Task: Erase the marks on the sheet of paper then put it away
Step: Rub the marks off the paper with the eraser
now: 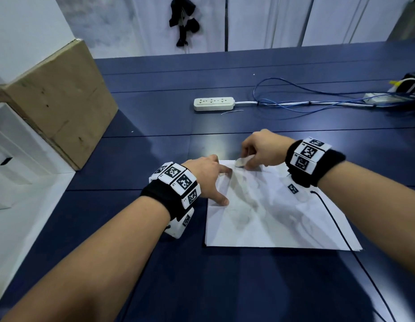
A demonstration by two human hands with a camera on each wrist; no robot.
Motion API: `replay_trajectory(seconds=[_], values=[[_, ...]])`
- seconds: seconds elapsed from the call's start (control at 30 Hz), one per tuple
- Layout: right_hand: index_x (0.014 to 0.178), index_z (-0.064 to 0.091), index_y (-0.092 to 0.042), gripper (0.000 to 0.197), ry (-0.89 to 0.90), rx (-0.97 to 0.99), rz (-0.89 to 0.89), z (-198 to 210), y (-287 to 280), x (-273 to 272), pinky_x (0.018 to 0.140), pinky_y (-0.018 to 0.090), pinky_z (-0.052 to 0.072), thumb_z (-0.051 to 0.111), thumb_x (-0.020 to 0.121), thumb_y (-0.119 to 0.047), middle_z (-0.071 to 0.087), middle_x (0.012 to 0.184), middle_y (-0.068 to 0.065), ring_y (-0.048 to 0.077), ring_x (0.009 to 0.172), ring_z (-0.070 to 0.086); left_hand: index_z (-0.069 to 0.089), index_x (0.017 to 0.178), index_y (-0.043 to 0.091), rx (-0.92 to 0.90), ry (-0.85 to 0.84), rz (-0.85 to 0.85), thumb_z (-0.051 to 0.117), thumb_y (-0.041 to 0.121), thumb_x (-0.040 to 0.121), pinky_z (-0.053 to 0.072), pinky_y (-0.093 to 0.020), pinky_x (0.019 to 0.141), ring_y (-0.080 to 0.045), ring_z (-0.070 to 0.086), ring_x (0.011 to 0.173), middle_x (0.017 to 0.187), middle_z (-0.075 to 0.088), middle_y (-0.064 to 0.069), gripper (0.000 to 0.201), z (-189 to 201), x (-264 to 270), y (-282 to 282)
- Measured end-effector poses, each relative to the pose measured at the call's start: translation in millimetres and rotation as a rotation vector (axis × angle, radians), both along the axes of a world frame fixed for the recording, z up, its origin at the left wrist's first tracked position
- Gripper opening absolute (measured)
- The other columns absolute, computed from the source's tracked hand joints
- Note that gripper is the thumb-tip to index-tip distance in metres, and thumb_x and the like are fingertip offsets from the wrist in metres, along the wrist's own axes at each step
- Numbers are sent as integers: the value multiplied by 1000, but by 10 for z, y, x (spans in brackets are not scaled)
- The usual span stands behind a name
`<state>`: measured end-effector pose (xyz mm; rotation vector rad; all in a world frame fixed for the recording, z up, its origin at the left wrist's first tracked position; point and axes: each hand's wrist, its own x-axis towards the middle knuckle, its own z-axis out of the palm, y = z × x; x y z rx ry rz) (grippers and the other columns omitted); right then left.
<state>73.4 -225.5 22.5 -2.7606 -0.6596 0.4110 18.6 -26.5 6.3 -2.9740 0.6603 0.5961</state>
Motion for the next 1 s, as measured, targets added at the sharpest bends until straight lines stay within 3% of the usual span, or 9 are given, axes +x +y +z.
replay_trajectory(seconds=[0.1, 0.23, 0.43, 0.5, 0.63, 0.77, 0.9, 1.0], values=[[83, 68, -27, 16, 35, -1, 69, 3, -20, -97, 57, 28, 51, 79, 72, -24, 61, 69, -9, 10, 53, 58, 49, 135, 43, -13, -39, 18, 61, 77, 70, 50, -39, 87, -21, 55, 108, 116, 46, 4, 74, -19, 2, -23], [80, 72, -25, 17, 277, -27, 219, 20, -6, -311, 54, 29, 53, 83, 68, -19, 66, 63, -4, 15, 48, 60, 54, 129, 38, 3, -123, 22, 63, 75, 71, 39, -33, 76, -20, 56, 104, 102, 42, 7, 70, -53, -15, -93], [81, 68, -25, 16, -10, 8, -22, 15, -44, 25, 53, 26, 52, 80, 71, -27, 65, 73, -5, 16, 50, 63, 54, 131, 38, 19, -123, 1, 63, 72, 74, 32, -35, 80, -20, 54, 107, 100, 38, 7, 67, -44, 7, -110], [84, 69, -24, 16, 16, 10, 16, 3, -71, -45, 54, 28, 54, 80, 72, -25, 63, 71, -6, 18, 52, 63, 57, 126, 36, 35, -136, -13, 61, 73, 74, 29, -36, 81, -20, 51, 108, 100, 38, 6, 64, -58, 11, -117], [83, 72, -20, 18, 308, -19, 210, 11, -46, -328, 54, 29, 53, 83, 69, -18, 68, 65, -1, 17, 49, 61, 60, 121, 31, 36, -140, -22, 60, 75, 73, 30, -39, 85, -20, 48, 109, 99, 39, 4, 65, -72, 18, -104], [84, 70, -24, 17, 139, -3, 116, 7, -31, -118, 56, 29, 54, 80, 71, -22, 64, 61, -7, 19, 50, 63, 58, 125, 34, 11, -134, -22, 61, 73, 75, 32, -39, 88, -19, 49, 111, 101, 39, 5, 64, -66, 7, -94], [85, 66, -27, 16, -36, -18, 6, -15, -66, 8, 59, 26, 47, 78, 74, -29, 60, 74, -8, 14, 60, 58, 54, 132, 37, 2, -129, -25, 61, 72, 75, 31, -37, 86, -17, 50, 109, 102, 38, 7, 67, -70, 0, -95], [81, 67, -28, 17, 82, -31, 122, -12, -98, -208, 58, 26, 47, 80, 71, -26, 63, 69, -7, 16, 62, 58, 58, 123, 34, -4, -131, -21, 60, 73, 74, 31, -37, 83, -17, 52, 104, 102, 40, 6, 62, -84, 11, -84]])
